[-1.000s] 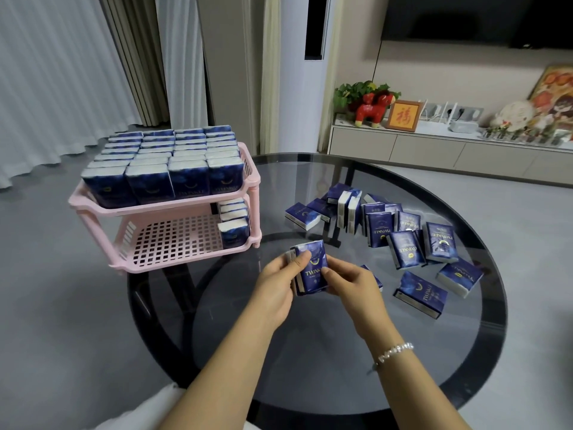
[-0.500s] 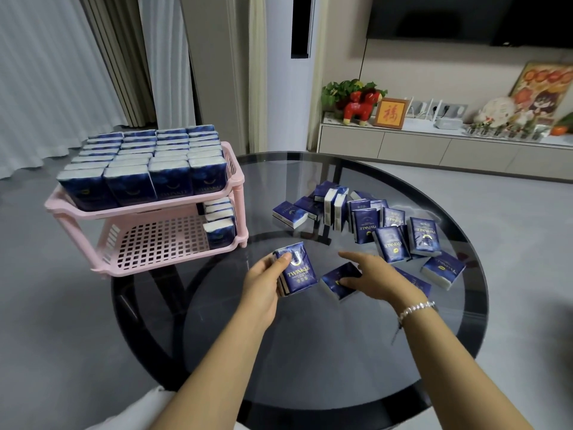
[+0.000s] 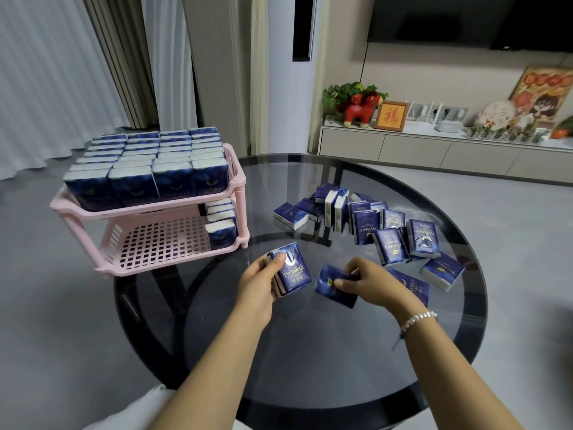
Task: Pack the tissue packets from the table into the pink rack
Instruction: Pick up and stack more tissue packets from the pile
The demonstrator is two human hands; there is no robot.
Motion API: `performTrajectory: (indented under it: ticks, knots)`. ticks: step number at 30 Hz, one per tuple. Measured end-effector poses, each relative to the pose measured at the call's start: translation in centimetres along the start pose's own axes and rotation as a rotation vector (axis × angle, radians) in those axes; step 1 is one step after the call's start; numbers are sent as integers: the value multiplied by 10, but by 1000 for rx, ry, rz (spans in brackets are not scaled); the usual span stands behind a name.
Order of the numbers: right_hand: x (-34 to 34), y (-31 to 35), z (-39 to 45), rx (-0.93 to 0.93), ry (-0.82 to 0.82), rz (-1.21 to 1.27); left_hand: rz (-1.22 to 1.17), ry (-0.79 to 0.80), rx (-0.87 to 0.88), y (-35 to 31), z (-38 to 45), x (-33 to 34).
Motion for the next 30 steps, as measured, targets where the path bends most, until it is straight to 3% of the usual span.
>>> performTrajectory:
  ticks: [4,9,20,25,30]
  knots:
    - [1,1,-2,16,-144,511,-17,-3,9,-2,-2,-1]
    - [15,30,-6,-69,-169,772,7,53,25,-3,-2,5]
    - [35,76,9,-204,-202,794,-32,91,123,-21,7,9]
    - [32,81,29,-200,-82,726,-24,34,98,-24,18,5]
    - [-3,66,91,-106,-339,394,-17,-66,56,-23,26,-5]
Point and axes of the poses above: each hand's wrist, its own z-axis towards the middle knuckle, its own x-axis out of the palm, y = z × x, the point moved 7 cm from there along z, towards the middle knuckle, and after that the axes turned 5 degrees about -z, right-handed, at the moved point
